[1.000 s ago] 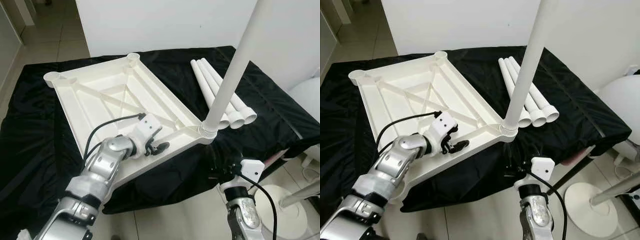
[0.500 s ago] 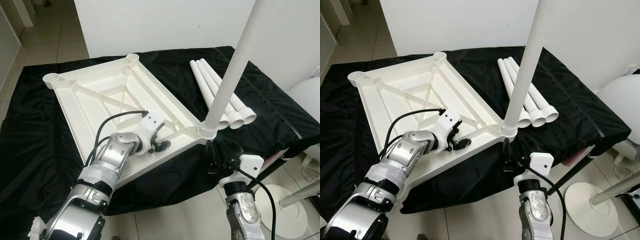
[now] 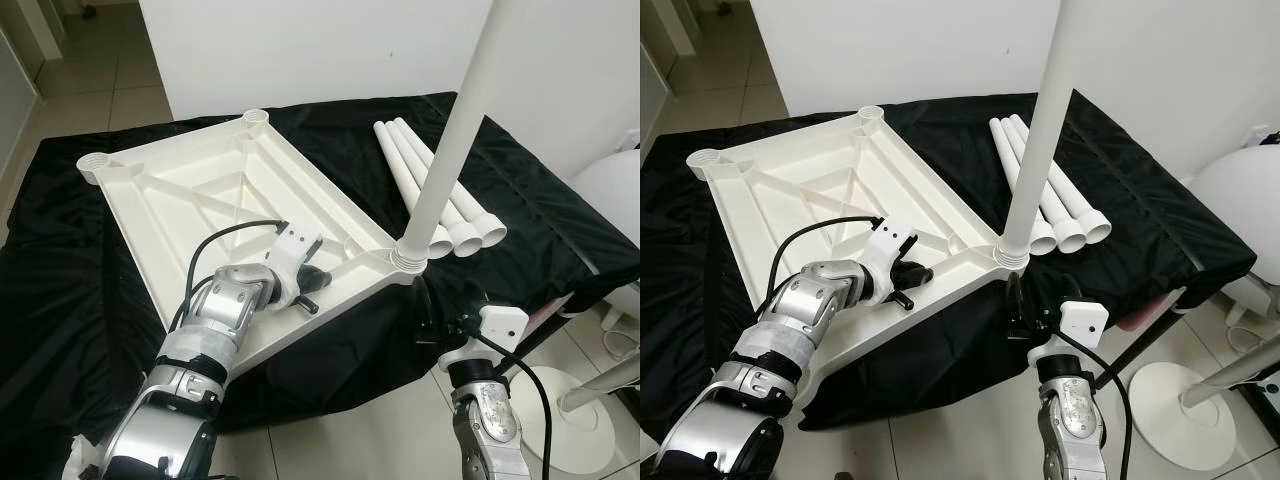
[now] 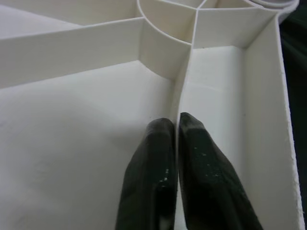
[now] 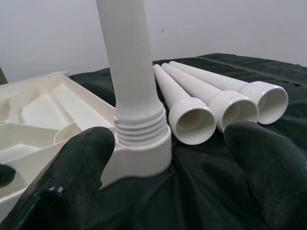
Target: Building children table
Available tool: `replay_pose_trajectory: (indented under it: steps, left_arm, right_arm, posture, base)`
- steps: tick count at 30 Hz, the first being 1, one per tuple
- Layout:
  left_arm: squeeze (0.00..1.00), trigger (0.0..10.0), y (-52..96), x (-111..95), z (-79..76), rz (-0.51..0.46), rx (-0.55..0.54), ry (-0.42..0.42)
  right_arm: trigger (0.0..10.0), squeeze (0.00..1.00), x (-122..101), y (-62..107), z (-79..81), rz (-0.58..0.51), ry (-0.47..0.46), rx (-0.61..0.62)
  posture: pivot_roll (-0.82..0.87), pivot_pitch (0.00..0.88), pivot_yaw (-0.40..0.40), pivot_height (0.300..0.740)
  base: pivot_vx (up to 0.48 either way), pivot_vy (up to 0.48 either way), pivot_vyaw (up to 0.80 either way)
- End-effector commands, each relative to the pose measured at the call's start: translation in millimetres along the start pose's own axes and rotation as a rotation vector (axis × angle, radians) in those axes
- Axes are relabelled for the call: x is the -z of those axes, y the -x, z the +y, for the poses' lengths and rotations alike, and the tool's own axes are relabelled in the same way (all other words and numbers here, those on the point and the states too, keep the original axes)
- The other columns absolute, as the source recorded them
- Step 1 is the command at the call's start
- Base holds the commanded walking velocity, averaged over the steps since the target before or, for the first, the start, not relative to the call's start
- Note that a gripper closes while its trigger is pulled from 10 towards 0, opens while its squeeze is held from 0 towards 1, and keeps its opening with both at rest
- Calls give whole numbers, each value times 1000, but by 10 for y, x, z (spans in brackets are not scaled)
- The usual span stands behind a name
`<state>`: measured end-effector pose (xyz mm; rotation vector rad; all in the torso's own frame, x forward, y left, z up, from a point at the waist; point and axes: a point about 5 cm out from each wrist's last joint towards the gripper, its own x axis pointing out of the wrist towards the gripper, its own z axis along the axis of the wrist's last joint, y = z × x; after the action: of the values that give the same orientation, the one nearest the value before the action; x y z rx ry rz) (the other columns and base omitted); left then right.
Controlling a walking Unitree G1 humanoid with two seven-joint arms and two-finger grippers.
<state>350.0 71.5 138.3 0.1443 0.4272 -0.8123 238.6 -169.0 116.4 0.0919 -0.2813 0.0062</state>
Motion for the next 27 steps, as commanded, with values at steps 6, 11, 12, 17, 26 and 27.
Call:
replay_pose_trajectory:
  steps: [6, 11, 12, 17, 26, 27]
  left_arm:
    - [0, 0, 213, 184, 535, 29, -639, 114]
    - [0, 0, 406, 162, 790, -1, -784, 136]
    - [0, 0, 406, 162, 790, -1, -784, 136]
    - [0, 0, 517, 152, 941, -18, -870, 148]
    - [0, 10000, 355, 27, 820, -24, -784, 87]
    - [0, 10000, 291, 10, 749, -33, -740, 87]
  right_arm:
    - [10000, 0, 50, -3, 29, 27, -3, 0]
    - [10000, 0, 54, -13, 34, 29, -1, -8]
    - [10000, 0, 54, -13, 34, 29, -1, -8]
    - [10000, 0, 57, -31, 48, 28, -3, -12]
    - [10000, 0, 65, -34, 77, 31, -5, -21]
    - [10000, 0, 66, -33, 74, 31, -4, -22]
  posture:
    - [-31, 43, 23, 740]
    - [-31, 39, 21, 740]
    - [-31, 39, 21, 740]
    - [-30, 33, 21, 740]
    - [-33, 28, 18, 740]
    - [-34, 30, 18, 740]
  base:
    - [0, 0, 0]
    - [0, 0, 0]
    - [0, 0, 0]
    - [0, 0, 0]
    - [0, 0, 0]
    - [0, 0, 0]
